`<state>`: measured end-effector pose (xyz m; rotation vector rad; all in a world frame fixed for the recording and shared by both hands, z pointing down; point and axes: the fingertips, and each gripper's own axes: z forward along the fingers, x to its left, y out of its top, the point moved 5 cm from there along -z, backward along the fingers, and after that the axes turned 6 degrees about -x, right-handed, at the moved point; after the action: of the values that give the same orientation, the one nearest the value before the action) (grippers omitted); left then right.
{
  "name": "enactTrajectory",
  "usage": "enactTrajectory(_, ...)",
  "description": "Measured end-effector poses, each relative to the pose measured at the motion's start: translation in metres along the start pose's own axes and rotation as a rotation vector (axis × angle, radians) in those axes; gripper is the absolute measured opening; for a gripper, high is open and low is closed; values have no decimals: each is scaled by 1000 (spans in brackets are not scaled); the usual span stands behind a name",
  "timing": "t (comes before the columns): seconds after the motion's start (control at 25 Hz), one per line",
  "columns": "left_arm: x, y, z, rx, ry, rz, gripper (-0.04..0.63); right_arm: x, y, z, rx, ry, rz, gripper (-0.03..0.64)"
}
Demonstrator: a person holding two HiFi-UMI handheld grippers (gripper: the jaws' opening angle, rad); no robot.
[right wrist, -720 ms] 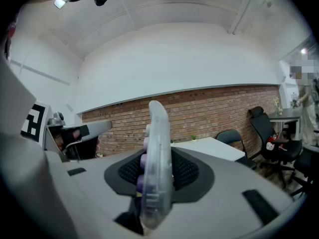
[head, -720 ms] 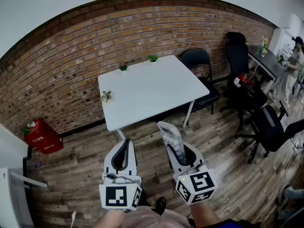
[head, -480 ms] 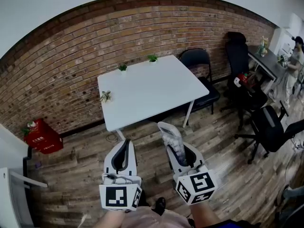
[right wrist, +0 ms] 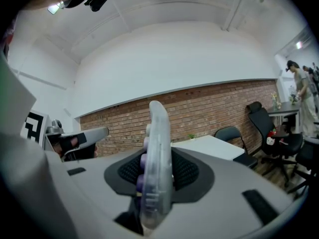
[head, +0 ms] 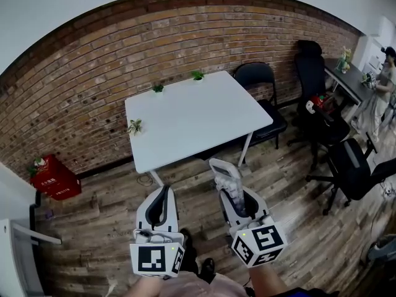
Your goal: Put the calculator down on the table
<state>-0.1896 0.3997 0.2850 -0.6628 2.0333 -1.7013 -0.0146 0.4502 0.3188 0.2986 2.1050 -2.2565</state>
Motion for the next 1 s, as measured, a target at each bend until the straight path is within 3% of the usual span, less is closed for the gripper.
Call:
enactTrajectory(0.36,33,-24,51,14,10,4,11,-17,-12,64,36,0,14,132)
enactTrajectory(0.64,79,-51,124,42,7,-11,11,-34,-15,148,69,-5,9,132)
enactTrajectory(1.0,123,-53,220,14,-34,-14,11,-62,7,239,53,-40,12,132)
